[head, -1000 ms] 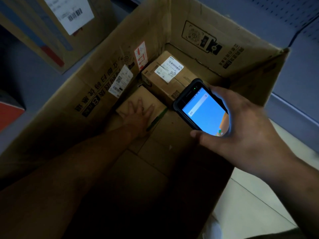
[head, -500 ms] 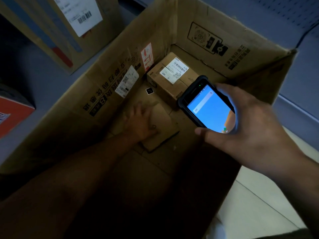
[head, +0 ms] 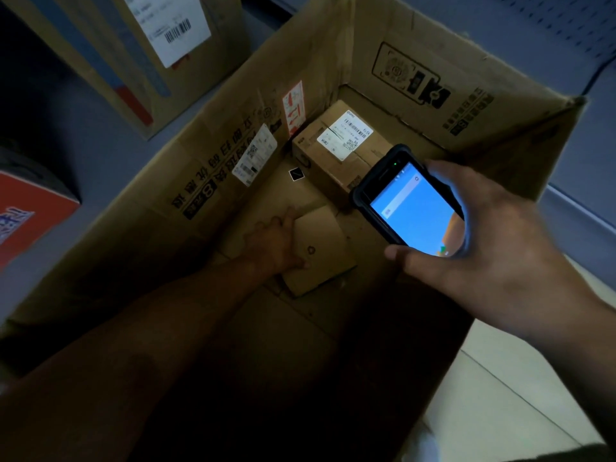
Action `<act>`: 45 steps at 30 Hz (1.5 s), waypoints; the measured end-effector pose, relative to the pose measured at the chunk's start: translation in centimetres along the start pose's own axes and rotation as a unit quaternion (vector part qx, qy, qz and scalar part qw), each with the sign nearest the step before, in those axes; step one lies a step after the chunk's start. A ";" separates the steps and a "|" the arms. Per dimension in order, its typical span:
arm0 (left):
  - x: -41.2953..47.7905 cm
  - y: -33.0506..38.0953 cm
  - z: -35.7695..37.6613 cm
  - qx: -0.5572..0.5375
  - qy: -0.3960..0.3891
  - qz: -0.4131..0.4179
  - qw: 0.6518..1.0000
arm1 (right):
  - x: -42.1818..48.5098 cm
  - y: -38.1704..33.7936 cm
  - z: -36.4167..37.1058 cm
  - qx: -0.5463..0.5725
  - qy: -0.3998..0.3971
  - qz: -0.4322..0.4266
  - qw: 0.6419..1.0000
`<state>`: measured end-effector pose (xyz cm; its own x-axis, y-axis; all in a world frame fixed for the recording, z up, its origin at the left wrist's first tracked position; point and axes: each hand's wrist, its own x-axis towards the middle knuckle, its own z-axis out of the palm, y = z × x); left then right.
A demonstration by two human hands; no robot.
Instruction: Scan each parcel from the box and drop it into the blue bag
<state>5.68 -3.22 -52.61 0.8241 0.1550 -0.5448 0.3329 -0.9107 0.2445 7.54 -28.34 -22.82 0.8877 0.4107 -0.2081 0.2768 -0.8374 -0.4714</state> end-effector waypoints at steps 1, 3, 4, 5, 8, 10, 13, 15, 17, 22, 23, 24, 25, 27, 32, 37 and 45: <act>-0.4 0.4 0.1 0.009 0.015 0.005 1.000 | 0.0 0.0 0.0 0.002 0.002 -0.003 1.000; -1.4 1.2 0.4 0.037 0.057 0.022 0.997 | 0.0 -0.1 -0.1 0.005 0.004 -0.006 1.000; -2.0 1.5 0.5 0.058 0.080 0.031 0.995 | 0.0 -0.1 -0.1 0.005 0.005 -0.007 1.000; -2.7 1.9 0.7 0.083 0.100 0.039 0.991 | 0.0 -0.2 -0.1 0.005 0.006 -0.008 1.000; -5.0 3.0 0.6 0.138 0.129 0.067 0.980 | 0.0 -0.3 -0.2 0.004 0.010 -0.010 1.000; -6.5 3.6 0.3 0.136 0.112 0.088 0.981 | 0.0 -0.3 -0.4 0.007 0.014 -0.012 1.000; -8.7 4.3 -0.4 0.129 0.095 0.120 0.980 | -0.2 -0.2 -0.7 0.012 0.020 -0.012 1.000; -10.0 4.5 -0.9 0.135 0.088 0.143 0.976 | -0.3 -0.1 -1.0 0.012 0.024 -0.006 1.000; -10.9 4.4 -1.3 0.131 0.072 0.155 0.977 | -0.3 -0.2 -1.3 0.016 0.031 -0.002 0.999; -12.1 4.8 -2.5 0.113 -0.003 0.170 0.979 | -0.6 -0.6 -1.9 0.040 0.040 -0.007 0.998; -12.2 4.7 -2.8 0.122 -0.006 0.183 0.976 | -0.7 -0.7 -2.1 0.045 0.043 -0.007 0.998; -12.1 4.6 -3.1 0.131 -0.002 0.200 0.971 | -0.7 -0.9 -2.2 0.049 0.049 -0.006 0.998; -11.9 4.2 -3.6 0.138 0.006 0.220 0.966 | -0.8 -0.9 -2.3 0.050 0.056 -0.007 0.997; -11.5 3.2 -4.3 0.147 0.022 0.243 0.959 | -0.9 -0.9 -2.5 0.051 0.064 -0.013 0.997; -10.6 0.6 -5.0 0.194 0.013 0.214 0.957 | -1.4 -0.9 -2.6 0.041 0.061 -0.020 0.997; -9.7 -0.4 -4.2 0.123 0.037 0.219 0.967 | -1.6 -0.9 -2.7 0.031 0.066 -0.023 0.997; -9.2 1.7 -4.7 -0.078 0.080 0.066 0.992 | -1.7 -0.4 -2.2 0.018 0.055 -0.024 0.998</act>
<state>0.86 -4.38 -43.39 0.9233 0.1093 -0.3681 0.2742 -0.8588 0.4328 6.71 -29.48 -20.40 0.9094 0.4061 -0.0897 0.3083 -0.8029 -0.5101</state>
